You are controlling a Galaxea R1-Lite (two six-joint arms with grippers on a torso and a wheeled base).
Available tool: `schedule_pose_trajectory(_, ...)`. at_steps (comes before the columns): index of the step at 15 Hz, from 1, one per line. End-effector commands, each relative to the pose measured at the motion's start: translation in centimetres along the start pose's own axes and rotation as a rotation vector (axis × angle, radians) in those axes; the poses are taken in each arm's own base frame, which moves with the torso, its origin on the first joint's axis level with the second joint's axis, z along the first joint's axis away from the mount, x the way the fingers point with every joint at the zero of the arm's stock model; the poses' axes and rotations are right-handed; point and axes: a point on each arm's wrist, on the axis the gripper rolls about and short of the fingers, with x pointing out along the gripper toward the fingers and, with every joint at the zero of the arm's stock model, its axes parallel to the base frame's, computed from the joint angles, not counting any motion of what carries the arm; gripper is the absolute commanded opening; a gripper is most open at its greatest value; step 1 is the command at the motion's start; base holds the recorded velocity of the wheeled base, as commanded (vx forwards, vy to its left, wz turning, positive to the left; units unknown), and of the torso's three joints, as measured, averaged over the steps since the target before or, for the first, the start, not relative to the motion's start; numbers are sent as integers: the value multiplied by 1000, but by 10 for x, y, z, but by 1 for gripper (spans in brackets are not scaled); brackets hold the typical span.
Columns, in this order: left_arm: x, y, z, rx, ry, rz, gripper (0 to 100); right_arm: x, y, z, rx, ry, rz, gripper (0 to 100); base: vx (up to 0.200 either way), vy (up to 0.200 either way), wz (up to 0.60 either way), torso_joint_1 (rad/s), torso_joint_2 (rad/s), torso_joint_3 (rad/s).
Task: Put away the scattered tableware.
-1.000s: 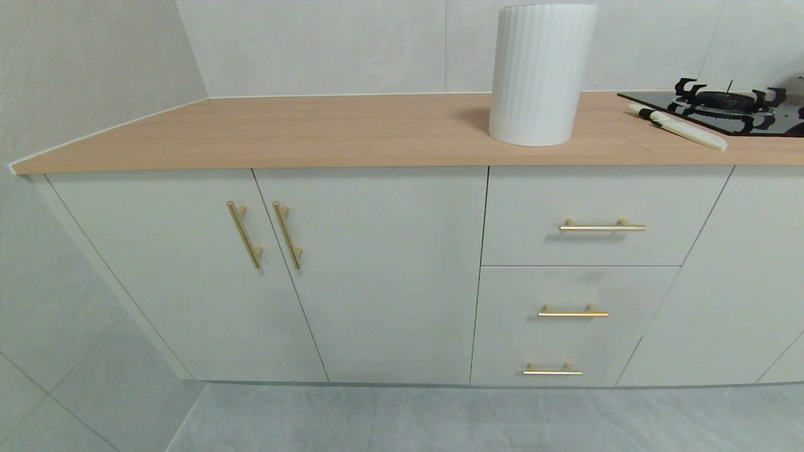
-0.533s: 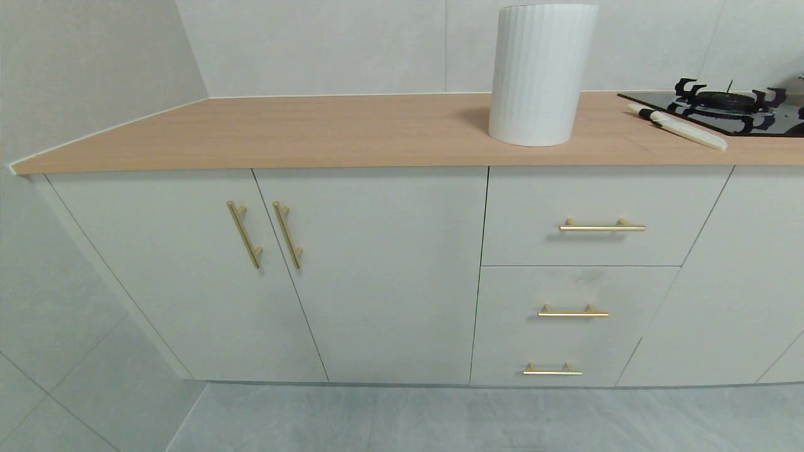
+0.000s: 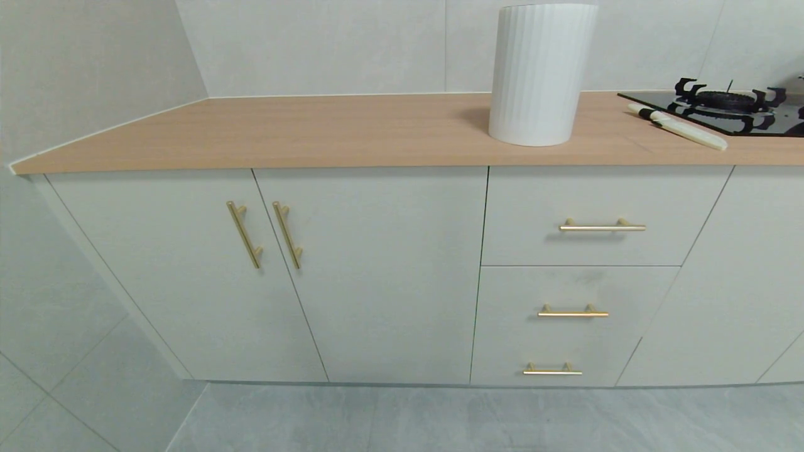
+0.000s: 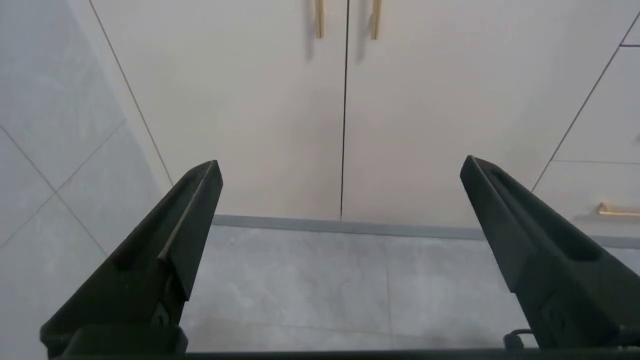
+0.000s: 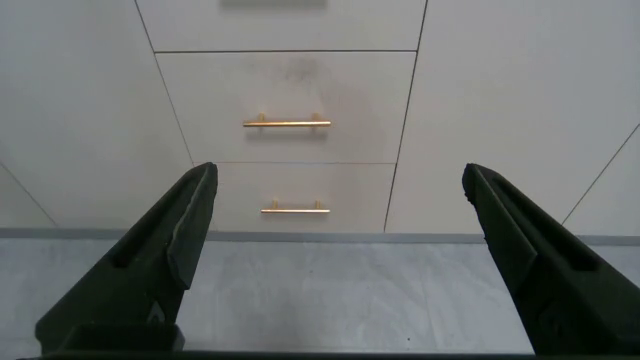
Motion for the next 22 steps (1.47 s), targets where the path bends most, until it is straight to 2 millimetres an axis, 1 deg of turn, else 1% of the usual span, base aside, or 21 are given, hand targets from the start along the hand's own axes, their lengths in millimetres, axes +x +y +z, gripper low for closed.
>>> schedule_pose_trajectory(1, 0, 0, 0, -1, 0, 0, 100, 0, 0, 0, -1, 3, -1, 100, 200, 0, 0, -2, 2, 2)
schedule_pose_trajectory(9, 0, 0, 0, -6, 0, -4, 100, 0, 0, 0, -1, 3, -1, 100, 200, 0, 0, 6, 4, 1)
schedule_pose_trajectory(10, 0, 0, 0, -7, 0, -3, 100, 0, 0, 0, 0, 5, -1, 100, 0, 0, 0, 0, 0, 0)
schedule_pose_trajectory(13, 0, 0, 0, -9, 0, -3, 100, 0, 0, 0, -1, 5, -1, 100, 0, 0, -600, 9, 4, 2)
schedule_pose_trajectory(22, 0, 0, 0, -9, 0, -3, 100, 0, 0, 0, 0, 3, -1, 100, 0, 0, 0, 0, 0, 0)
